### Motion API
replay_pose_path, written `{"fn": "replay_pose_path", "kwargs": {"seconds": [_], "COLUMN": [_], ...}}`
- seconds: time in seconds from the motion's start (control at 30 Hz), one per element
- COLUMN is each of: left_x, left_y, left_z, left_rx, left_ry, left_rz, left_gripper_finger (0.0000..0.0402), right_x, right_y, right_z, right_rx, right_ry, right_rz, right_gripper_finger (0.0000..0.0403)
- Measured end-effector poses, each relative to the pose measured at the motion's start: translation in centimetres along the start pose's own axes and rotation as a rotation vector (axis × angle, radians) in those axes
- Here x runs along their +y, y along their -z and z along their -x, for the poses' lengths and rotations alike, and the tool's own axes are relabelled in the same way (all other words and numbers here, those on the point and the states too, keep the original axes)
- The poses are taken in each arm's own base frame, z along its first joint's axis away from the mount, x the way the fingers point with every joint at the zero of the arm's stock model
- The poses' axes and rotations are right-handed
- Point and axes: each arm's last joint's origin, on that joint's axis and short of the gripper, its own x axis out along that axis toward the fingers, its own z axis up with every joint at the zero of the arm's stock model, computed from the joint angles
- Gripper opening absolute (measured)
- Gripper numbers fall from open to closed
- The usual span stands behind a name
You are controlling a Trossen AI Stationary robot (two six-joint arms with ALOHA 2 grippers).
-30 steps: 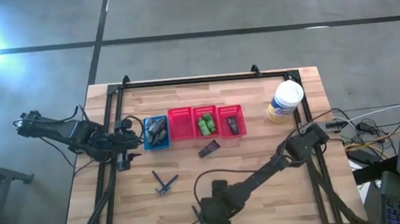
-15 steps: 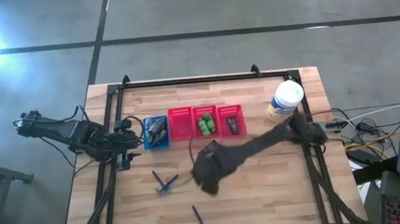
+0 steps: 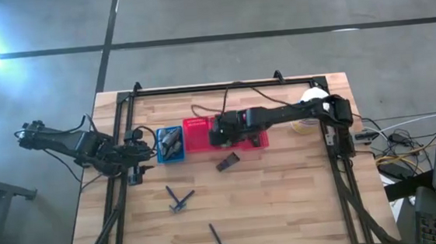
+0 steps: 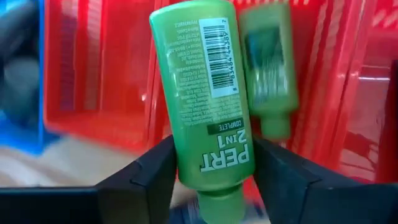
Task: Pick & Place Travel size toiletries
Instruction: Put the green shampoo into the middle red bin, then put the blue shave cream into the right red bin
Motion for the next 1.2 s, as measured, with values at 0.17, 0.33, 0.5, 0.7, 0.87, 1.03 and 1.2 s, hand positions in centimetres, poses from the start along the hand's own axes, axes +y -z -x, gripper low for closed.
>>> {"fn": "replay_pose_path", "kwargs": {"seconds": [0.17,0.33,0.5,0.7,0.87,1.03,1.2], "left_x": [0.0,0.0,0.0,-0.1,-0.1,-0.1,-0.1], "left_y": [0.0,0.0,0.0,-0.2,-0.2,-0.2,-0.2], "left_z": [0.0,0.0,0.0,0.0,-0.1,-0.1,-0.1], "left_rx": [0.000,-0.001,-0.003,-0.012,-0.012,-0.012,-0.012], "left_ry": [0.000,0.000,0.000,0.002,0.002,0.003,0.003], "left_rz": [0.009,0.009,-0.003,-0.034,-0.034,-0.025,-0.018], "left_gripper_finger": [0.0238,0.0238,0.0238,0.0238,0.0238,0.0238,0.0238], "right_x": [-0.1,0.1,1.0,1.6,2.3,3.1,3.9], "right_y": [-0.9,-0.5,3.5,9.5,9.5,9.0,9.4], "right_z": [-0.2,0.9,3.3,3.4,1.7,-0.2,-2.3], "right_rx": [-0.042,-0.020,0.101,0.124,0.111,0.134,0.204], "right_ry": [-0.002,-0.028,-0.130,-0.199,-0.150,-0.157,-0.168], "right_rz": [-0.014,0.084,0.595,1.409,1.555,1.721,1.867], "right_gripper_finger": [0.0231,0.0276,0.0304,0.0297,0.0276,0.0258,0.0241]}}
